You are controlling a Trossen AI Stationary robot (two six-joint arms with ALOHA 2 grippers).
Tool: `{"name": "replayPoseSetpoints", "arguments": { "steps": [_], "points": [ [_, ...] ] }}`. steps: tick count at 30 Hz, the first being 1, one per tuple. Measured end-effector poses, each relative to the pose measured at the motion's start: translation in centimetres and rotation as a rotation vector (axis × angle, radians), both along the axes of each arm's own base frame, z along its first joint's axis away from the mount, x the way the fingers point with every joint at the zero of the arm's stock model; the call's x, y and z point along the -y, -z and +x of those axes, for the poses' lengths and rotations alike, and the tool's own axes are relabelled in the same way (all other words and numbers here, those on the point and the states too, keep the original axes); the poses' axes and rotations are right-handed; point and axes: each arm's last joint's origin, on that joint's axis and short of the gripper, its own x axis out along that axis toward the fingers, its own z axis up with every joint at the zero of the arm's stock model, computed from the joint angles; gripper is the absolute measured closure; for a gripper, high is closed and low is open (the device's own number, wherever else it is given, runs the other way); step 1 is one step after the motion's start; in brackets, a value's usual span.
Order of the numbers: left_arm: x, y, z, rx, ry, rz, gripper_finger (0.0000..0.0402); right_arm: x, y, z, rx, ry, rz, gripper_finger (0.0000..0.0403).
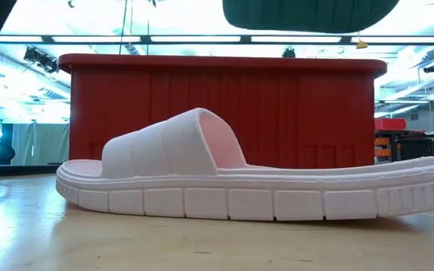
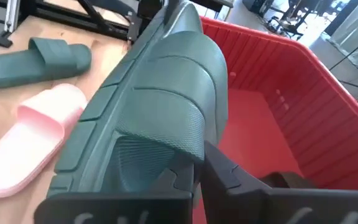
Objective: Pick and place slides into bin
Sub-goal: Put the right green slide into the container
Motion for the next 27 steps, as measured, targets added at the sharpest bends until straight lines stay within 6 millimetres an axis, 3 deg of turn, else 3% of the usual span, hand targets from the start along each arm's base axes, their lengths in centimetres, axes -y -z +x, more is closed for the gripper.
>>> {"name": "replayPoseSetpoints", "arguments": {
  "steps": [8,16,20,24,27],
  "points": [
    [-0.2,2.4,0.9,-0.119,-0.038,0.174,0.0158,-0.1,-0.1,0.1,0.013,-0.020,0.026,0.0393],
    [-0.4,2.9,1.2,-0.142,-0.070,0.270,0.0156,-0.1,0.0,0.2,0.007,-0.009,0.028,0.0392],
    [-0.4,2.9,1.1,-0.143,-0.081,0.281,0.0208,-0.1,0.0,0.3,0.011,-0.001,0.024,0.0383],
    [-0.3,2.9,1.1,-0.145,-0.070,0.280,0.0310,0.0,0.0,0.3,0.009,0.002,0.008,0.0371],
    [0.0,2.9,1.0,-0.149,-0.072,0.281,0.0323,0.0,-0.1,0.2,0.015,0.032,-0.014,0.0357]
  ]
}}
